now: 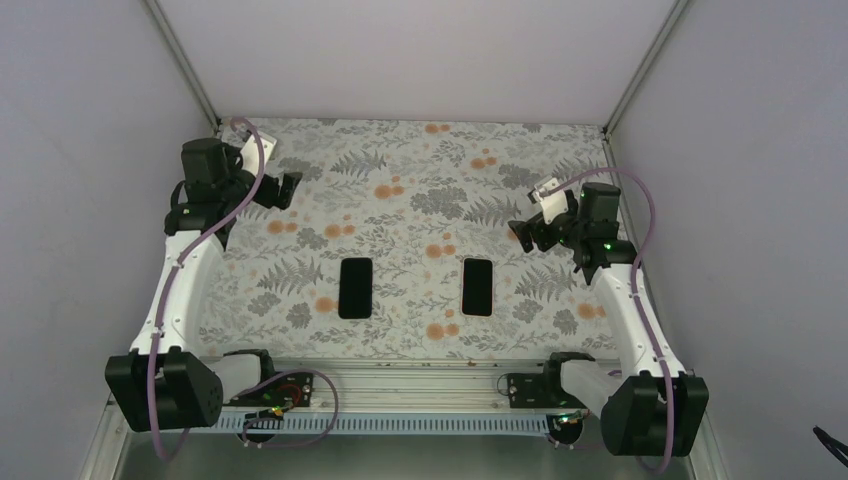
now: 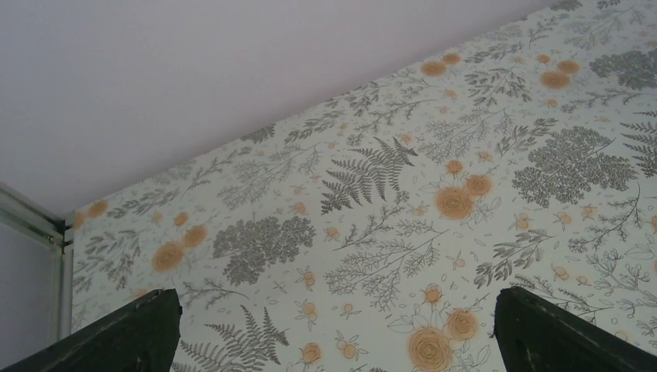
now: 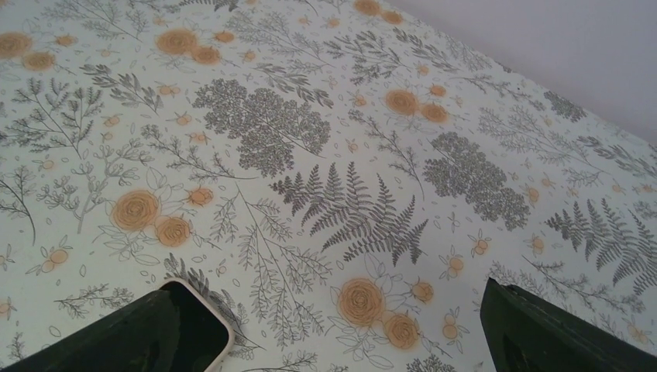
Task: Take the phone out of the phone case
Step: Pick up the phone at the center of the board.
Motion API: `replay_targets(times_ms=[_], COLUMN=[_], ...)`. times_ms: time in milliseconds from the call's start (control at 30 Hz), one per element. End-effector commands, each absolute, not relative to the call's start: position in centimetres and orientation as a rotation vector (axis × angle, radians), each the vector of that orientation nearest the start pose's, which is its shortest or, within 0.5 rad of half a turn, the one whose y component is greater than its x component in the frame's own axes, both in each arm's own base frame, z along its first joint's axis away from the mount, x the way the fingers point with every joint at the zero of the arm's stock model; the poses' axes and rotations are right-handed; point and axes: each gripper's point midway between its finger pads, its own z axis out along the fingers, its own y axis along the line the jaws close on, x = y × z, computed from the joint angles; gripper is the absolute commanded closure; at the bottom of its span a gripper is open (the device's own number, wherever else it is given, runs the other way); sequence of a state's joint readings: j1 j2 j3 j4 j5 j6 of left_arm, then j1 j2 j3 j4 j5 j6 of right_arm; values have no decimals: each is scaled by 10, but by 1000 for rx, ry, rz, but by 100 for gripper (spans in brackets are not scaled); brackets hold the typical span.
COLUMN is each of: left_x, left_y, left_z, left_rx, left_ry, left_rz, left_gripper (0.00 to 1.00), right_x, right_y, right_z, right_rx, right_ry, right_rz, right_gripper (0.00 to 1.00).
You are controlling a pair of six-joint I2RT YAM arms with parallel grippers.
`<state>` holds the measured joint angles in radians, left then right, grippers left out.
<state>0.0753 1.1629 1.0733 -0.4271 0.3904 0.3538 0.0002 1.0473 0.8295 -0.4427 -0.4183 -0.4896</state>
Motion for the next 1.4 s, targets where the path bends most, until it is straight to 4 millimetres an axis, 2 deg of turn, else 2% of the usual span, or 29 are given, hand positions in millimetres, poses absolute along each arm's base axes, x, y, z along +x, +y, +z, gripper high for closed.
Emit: replay_targets(times_ms=[0,200,233,267,300,333,367,400,500,600,700,833,933,1067,1200,1367], left_x=[372,373,373,373,373,374,375,375,376,376,375,376,375,373,373,371], left_y=[-33,-36,-35,-35,-35,-34,-34,-33,-34,-38,-45,-50,-51,-50,-47,-51], left_z=[305,301,301,299,299,299,298,297,295,291,288,280,275,274,268,258], left_rx=[479,500,501,507,510,511,513,516,545,574,601,635,667,679,688,721], left_ry=[1933,1947,1948,1950,1951,1951,1954,1958,1958,1951,1944,1962,1973,1970,1982,1990], left_rz=[-116,-131,-126,-123,-116,-111,-105,-101,-99,-114,-156,-194,-197,-175,-154,-179], left_gripper=[0,0,0,0,0,0,0,0,0,0,0,0,0,0,0,0], right_x=[323,323,322,317,313,307,301,296,279,270,264,250,257,265,265,276], right_y=[68,60,58,56,55,52,50,45,37,38,48,64,64,68,84,115], right_z=[209,206,201,191,182,171,160,150,121,105,90,59,43,35,29,16], right_rx=[-757,-759,-773,-800,-831,-863,-891,-906,-957,-997,-1046,-1157,-1156,-1189,-1267,-1345], right_ry=[2041,2062,2085,2135,2182,2240,2302,2364,2488,2538,2579,2658,2702,2713,2704,2673], right_rz=[146,84,70,69,70,72,75,68,56,70,132,152,68,23,55,60], right_gripper=[0,1,4,11,27,48,79,94,97,97,97,97,97,97,97,97])
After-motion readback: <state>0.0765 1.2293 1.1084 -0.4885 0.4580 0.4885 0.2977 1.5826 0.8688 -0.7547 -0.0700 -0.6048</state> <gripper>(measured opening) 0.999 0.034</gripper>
